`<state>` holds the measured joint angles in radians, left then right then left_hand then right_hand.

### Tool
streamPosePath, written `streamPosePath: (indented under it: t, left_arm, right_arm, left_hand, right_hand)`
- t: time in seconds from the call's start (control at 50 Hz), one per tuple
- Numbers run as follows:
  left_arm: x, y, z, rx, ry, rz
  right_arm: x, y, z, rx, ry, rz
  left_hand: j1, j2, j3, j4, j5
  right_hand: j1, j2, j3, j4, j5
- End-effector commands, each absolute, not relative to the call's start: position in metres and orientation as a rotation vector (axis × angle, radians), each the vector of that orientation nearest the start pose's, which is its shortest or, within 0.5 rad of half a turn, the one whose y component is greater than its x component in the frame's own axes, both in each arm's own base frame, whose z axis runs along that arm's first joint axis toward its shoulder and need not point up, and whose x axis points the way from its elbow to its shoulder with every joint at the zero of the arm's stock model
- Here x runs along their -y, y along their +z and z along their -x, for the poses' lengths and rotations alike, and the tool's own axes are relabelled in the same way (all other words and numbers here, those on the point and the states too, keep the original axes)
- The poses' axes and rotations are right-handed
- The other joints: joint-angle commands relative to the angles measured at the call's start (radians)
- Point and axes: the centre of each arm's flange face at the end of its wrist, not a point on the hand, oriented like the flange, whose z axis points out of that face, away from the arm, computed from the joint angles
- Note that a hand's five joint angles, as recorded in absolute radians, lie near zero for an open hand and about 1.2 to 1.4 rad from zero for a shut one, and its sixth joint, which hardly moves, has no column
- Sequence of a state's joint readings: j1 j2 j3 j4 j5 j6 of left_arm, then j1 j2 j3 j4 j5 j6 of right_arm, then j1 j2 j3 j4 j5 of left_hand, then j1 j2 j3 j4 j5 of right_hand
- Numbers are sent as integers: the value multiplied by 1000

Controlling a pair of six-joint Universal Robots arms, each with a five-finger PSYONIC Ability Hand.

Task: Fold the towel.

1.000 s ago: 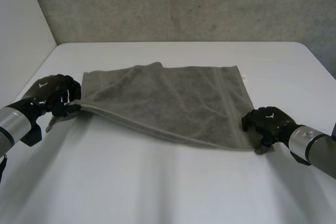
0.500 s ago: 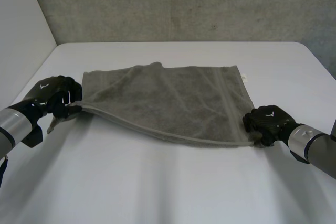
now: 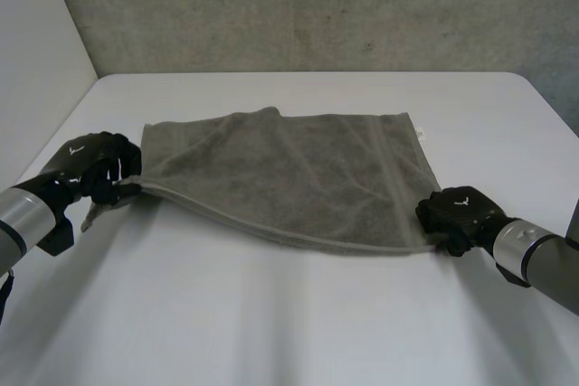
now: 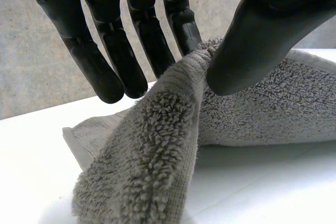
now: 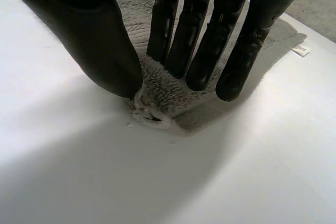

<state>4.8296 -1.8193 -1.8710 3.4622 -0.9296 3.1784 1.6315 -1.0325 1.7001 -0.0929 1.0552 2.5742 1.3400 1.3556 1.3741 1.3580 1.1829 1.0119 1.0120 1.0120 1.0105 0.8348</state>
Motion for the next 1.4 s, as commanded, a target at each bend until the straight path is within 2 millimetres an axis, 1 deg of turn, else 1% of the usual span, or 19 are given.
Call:
streamPosePath:
  t: [0.02,0.12,0.28,0.46,0.52,0.56,0.58,0.6,0.84,0.94,0.98,1.0,1.04,1.06,1.1,1.16,1.2,1.32,1.4]
  left_arm:
    - [315,177,150,-2714,-2200,-600]
    - [317,179,149,-2715,-2207,-579]
    - [321,185,144,-2799,-2219,-440]
    - [322,185,144,-2804,-2222,-430]
    - [322,185,144,-2806,-2220,-429]
    - [321,184,144,-2808,-2218,-429]
    - [321,184,144,-2808,-2218,-429]
    - [321,184,145,-2809,-2219,-431]
    - [319,184,146,-2818,-2215,-437]
    - [316,184,148,-2833,-2203,-441]
    - [313,185,149,-2855,-2183,-439]
    - [313,185,149,-2855,-2183,-439]
    - [308,190,150,-2861,-2176,-449]
    - [308,190,150,-2861,-2176,-449]
    - [303,197,152,-2853,-2181,-468]
    - [300,202,153,-2847,-2190,-484]
    - [290,209,156,-2855,-2204,-529]
    - [273,222,159,-2823,-2232,-637]
    - [255,224,153,-2751,-2187,-734]
  right_arm:
    - [291,113,-200,-2267,-1455,1131]
    - [286,115,-204,-2249,-1452,1143]
    - [282,115,-211,-2229,-1442,1163]
    - [283,115,-209,-2230,-1445,1158]
    - [285,114,-209,-2228,-1449,1158]
    - [286,113,-209,-2226,-1453,1159]
    - [286,113,-209,-2226,-1453,1159]
    - [287,113,-209,-2228,-1455,1157]
    - [290,120,-208,-2225,-1473,1116]
    - [298,137,-202,-2221,-1530,1045]
    - [302,155,-197,-2206,-1576,993]
    - [302,155,-197,-2206,-1576,992]
    - [302,182,-195,-2147,-1619,964]
    - [302,182,-195,-2146,-1619,964]
    - [298,211,-192,-2093,-1639,946]
    - [296,223,-189,-2084,-1630,935]
    - [292,242,-181,-2082,-1609,921]
    - [289,267,-156,-2135,-1615,876]
    - [283,273,-149,-2155,-1610,911]
  left_hand:
    - [56,41,22,38,39]
    - [56,41,22,38,39]
    - [56,41,22,38,39]
    - [56,41,22,38,39]
    - [56,41,22,38,39]
    - [56,41,22,38,39]
    - [56,41,22,38,39]
    - [56,41,22,38,39]
    - [56,41,22,38,39]
    - [56,41,22,38,39]
    - [56,41,22,38,39]
    - [56,41,22,38,39]
    - [56,41,22,38,39]
    - [56,41,22,38,39]
    - [56,41,22,38,39]
    - [56,41,22,38,39]
    - [56,41,22,38,39]
    - [56,41,22,38,39]
    - [56,41,22,38,39]
  right_hand:
    - [-31,-32,-32,-30,-29]
    - [-52,-52,-52,-51,-49]
    - [-78,-79,-79,-77,-76]
    - [-49,-49,-49,-48,-46]
    - [10,10,10,11,12]
    - [255,255,255,256,257]
    - [256,256,256,258,259]
    - [383,383,383,385,386]
    - [384,384,384,386,387]
    - [384,384,384,386,387]
    - [384,384,384,386,387]
    - [384,384,384,386,387]
    - [384,384,384,386,387]
    - [384,384,384,386,387]
    - [384,384,384,386,387]
    - [384,384,384,386,387]
    - [384,384,384,386,387]
    - [384,384,384,386,387]
    - [384,384,384,386,387]
